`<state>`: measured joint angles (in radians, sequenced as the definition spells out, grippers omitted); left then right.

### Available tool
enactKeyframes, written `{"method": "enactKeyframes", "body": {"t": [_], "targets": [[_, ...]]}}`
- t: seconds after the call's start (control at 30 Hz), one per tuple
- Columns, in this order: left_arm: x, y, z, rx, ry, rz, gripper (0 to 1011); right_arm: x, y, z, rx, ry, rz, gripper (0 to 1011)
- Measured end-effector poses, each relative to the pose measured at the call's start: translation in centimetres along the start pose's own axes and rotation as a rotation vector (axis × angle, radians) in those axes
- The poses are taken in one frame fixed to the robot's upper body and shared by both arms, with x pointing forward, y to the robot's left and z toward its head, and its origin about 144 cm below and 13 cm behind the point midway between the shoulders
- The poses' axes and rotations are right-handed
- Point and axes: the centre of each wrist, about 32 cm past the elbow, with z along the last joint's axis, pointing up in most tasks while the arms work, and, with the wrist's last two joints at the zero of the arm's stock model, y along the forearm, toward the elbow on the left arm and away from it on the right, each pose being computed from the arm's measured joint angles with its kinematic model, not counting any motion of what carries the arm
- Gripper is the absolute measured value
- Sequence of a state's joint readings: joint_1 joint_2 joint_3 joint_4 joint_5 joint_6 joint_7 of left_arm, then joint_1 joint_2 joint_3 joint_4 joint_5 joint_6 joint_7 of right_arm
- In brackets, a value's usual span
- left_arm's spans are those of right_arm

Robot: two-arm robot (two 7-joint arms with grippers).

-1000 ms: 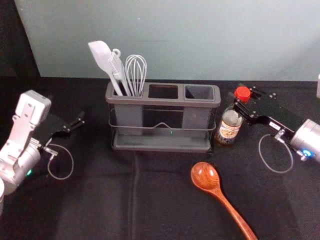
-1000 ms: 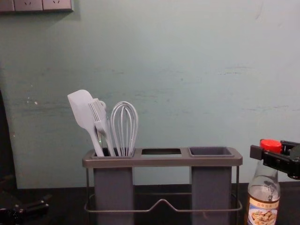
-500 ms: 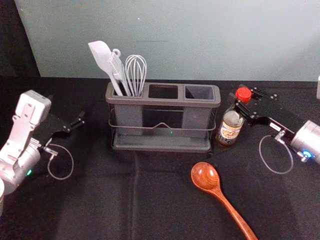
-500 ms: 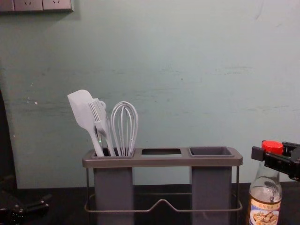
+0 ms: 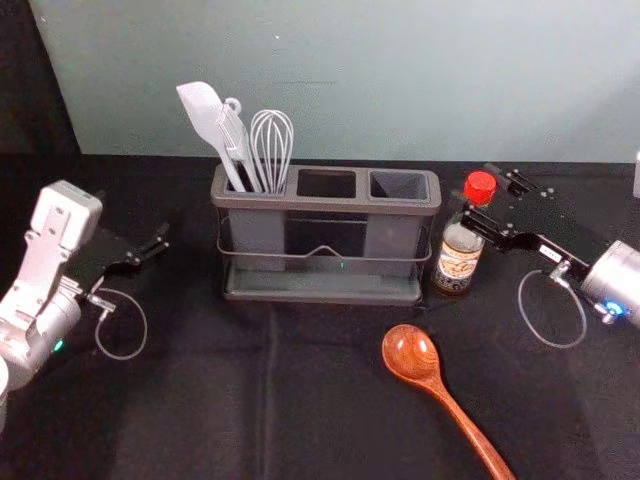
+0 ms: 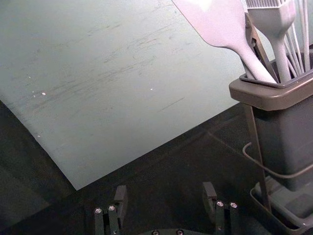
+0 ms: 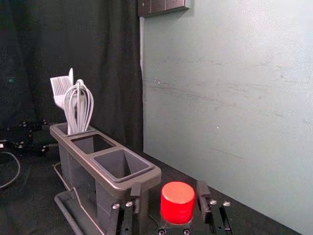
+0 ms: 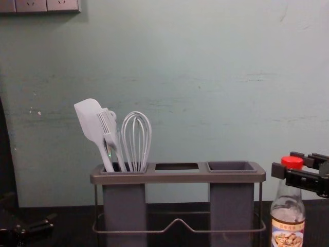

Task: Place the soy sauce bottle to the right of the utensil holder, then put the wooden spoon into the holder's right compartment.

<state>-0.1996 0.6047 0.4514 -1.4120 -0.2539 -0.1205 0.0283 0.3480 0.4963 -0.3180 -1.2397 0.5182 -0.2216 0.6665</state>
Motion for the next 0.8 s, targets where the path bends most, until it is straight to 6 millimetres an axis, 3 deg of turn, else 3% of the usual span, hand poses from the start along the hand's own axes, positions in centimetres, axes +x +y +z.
{"method": "enactKeyframes", "body": {"t": [0.33,0.8], "targets": [[0.00,0.00,0.00,0.000,0.000,0.000,1005,0.00,0.01,-0.01,-0.001,0.002,0.001,990],[0.00,0.00,0.00,0.000,0.000,0.000,1005,-0.23,-0.30,0.69,0.021,-0.013,-0.010,1004]]}}
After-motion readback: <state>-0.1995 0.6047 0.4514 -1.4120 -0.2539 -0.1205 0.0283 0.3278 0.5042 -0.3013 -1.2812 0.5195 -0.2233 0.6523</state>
